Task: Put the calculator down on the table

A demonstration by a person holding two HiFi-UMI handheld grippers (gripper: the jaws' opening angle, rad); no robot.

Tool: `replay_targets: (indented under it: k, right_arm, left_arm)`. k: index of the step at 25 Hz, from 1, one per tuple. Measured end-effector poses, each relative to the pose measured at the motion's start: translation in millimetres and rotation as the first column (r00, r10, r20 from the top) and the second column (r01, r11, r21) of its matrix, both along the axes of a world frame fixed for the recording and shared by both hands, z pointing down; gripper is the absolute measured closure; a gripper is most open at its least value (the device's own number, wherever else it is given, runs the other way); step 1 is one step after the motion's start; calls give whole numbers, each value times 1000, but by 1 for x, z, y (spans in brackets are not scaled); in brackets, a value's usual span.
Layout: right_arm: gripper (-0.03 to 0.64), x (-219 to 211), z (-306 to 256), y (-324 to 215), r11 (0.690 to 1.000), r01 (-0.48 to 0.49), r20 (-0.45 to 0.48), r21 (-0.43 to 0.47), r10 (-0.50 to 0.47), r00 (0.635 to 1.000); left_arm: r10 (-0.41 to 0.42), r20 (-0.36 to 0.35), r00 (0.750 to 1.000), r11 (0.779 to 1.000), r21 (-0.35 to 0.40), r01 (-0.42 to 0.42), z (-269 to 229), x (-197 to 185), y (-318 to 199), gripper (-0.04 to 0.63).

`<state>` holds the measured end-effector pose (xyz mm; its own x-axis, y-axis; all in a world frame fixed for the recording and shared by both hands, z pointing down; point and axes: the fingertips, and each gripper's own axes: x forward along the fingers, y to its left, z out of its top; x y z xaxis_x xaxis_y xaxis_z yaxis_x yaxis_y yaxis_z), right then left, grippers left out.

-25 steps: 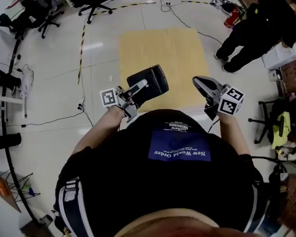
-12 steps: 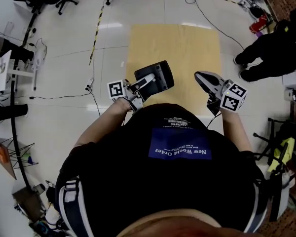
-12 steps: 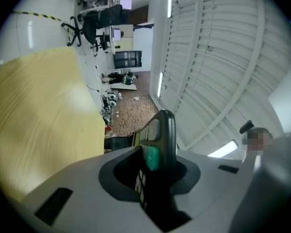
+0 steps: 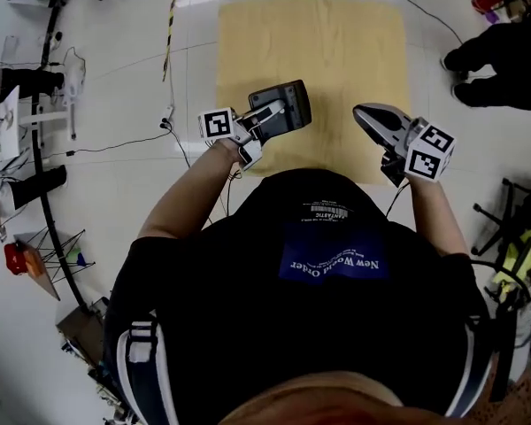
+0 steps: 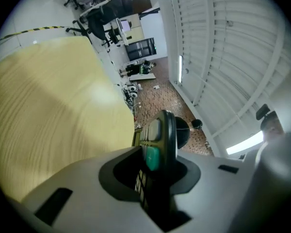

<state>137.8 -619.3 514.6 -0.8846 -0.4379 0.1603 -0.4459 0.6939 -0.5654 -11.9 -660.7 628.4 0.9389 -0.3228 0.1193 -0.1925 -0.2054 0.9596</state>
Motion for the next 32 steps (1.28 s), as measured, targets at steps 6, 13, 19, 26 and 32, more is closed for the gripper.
replay_targets:
  k: [6,13,19,26,32]
  right_arm:
    - [634,23,34,4,996,-59,-1,-74,59,998]
    - [634,27,63,9,987,-83,64,-140,92,994]
    - [634,27,67,6,987,-72,122,-141,89,988]
    - [634,30,58,11,991,-78,176,-113,97,980]
    - [634,43,49,13,992,-90,196,-89,106,975]
  left_arm:
    - [143,80,987,990,-10,-142,56,55,-63,495]
    - [240,227,944,968,-131,-215,99,86,-98,495]
    - [194,377,906,972,-197,-126,107,86,-129,474]
    - [212,604,768,977,-138,-161,92,87,-129,429]
    - [203,758,619,976,-108,-188,96,73,-130,329]
